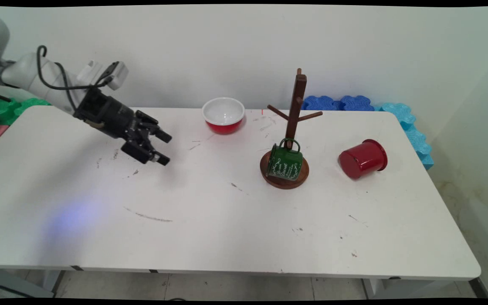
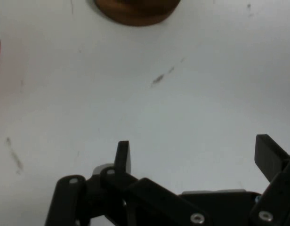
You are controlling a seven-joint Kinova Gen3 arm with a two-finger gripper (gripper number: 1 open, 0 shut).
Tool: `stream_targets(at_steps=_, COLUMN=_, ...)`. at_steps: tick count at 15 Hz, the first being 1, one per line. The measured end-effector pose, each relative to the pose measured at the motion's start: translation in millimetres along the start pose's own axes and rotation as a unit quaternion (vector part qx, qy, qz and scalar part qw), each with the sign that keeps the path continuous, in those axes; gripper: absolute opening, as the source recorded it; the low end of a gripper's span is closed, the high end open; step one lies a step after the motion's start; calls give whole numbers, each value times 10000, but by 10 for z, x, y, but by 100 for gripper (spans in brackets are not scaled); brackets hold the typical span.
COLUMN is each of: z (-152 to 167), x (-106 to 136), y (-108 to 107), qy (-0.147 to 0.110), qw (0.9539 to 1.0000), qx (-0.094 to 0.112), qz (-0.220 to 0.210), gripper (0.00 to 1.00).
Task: Pick up the green mug from the rack
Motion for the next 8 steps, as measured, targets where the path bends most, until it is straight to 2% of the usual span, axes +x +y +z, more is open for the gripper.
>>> stream_targets(at_steps=8, z=468, x=164, y=4, qy=408, qw=9982, qx=-183, qz=-394, gripper=100)
